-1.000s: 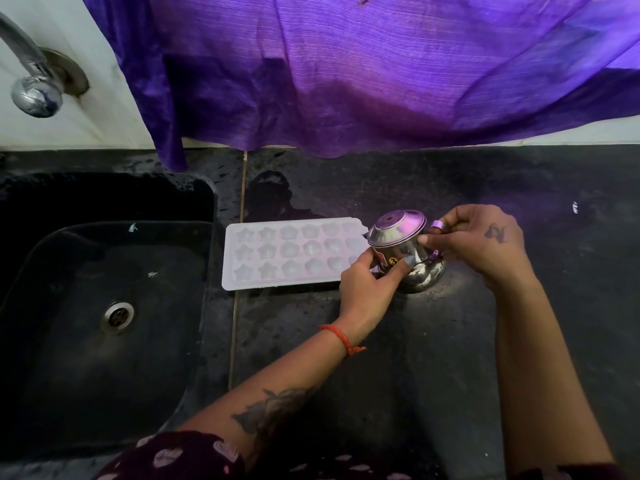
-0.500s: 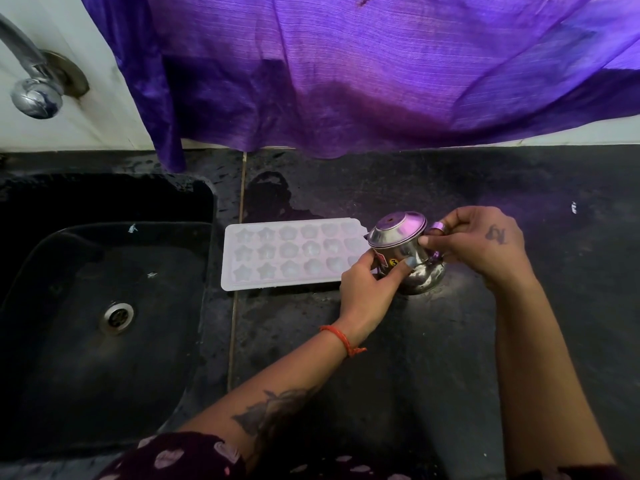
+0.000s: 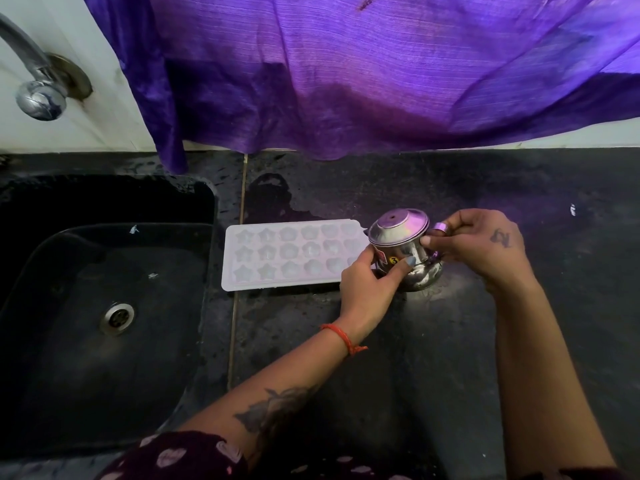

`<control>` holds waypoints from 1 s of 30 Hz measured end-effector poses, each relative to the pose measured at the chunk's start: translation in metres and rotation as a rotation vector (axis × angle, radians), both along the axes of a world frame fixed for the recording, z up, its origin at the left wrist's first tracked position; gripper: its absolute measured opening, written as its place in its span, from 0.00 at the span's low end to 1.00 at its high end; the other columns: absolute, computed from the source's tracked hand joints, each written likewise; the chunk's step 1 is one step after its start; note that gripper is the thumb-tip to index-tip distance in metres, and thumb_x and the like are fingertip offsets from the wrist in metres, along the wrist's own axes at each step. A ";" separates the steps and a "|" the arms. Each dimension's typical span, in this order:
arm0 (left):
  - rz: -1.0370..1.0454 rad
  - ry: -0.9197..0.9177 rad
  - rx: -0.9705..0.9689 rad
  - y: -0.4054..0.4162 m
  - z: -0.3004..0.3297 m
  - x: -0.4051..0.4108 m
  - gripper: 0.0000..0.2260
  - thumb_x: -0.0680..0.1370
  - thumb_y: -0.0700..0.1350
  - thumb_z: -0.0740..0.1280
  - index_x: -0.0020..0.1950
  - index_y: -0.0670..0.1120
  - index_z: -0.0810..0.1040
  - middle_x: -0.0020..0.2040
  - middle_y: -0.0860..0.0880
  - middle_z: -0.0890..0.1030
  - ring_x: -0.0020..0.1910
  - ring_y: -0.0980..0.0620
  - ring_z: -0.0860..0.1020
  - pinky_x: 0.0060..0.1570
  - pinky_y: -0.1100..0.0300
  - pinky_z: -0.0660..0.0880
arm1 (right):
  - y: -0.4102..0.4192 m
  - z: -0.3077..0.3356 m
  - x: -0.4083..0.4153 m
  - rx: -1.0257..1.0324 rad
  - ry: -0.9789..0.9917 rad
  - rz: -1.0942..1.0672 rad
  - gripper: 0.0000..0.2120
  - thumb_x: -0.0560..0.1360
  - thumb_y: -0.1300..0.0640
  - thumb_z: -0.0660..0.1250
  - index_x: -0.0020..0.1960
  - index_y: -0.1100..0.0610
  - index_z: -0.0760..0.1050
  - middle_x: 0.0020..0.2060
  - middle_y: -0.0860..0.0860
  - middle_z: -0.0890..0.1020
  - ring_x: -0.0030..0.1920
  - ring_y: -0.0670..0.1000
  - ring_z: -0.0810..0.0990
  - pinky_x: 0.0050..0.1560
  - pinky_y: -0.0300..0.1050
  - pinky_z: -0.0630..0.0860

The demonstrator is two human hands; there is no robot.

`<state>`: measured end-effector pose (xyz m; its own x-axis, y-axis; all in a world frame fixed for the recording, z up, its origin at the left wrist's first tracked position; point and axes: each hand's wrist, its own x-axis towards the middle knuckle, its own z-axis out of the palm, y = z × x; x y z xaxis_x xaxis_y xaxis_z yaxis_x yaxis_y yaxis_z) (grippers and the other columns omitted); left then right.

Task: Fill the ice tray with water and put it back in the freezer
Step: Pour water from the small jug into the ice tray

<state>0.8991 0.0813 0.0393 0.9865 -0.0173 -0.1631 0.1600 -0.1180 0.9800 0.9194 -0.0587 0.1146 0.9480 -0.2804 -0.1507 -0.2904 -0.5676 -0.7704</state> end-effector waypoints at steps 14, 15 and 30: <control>0.173 -0.098 0.002 0.022 -0.001 -0.016 0.21 0.71 0.51 0.73 0.63 0.50 0.76 0.50 0.56 0.81 0.50 0.58 0.79 0.51 0.62 0.77 | 0.026 0.000 -0.007 0.090 -0.023 0.095 0.10 0.62 0.62 0.78 0.32 0.52 0.79 0.32 0.52 0.85 0.41 0.53 0.85 0.53 0.61 0.79; 0.195 -0.102 -0.003 0.025 -0.002 -0.018 0.20 0.71 0.51 0.73 0.62 0.50 0.76 0.48 0.57 0.81 0.49 0.58 0.79 0.50 0.63 0.77 | 0.031 0.001 -0.006 0.081 -0.024 0.111 0.10 0.61 0.61 0.78 0.32 0.51 0.79 0.32 0.52 0.85 0.41 0.54 0.85 0.53 0.62 0.79; 0.402 -0.106 -0.025 0.090 -0.012 -0.035 0.17 0.70 0.53 0.73 0.58 0.53 0.78 0.45 0.60 0.82 0.48 0.60 0.81 0.52 0.55 0.79 | 0.109 0.000 0.005 0.024 -0.018 0.308 0.10 0.60 0.60 0.80 0.32 0.54 0.78 0.32 0.53 0.85 0.40 0.56 0.85 0.52 0.61 0.79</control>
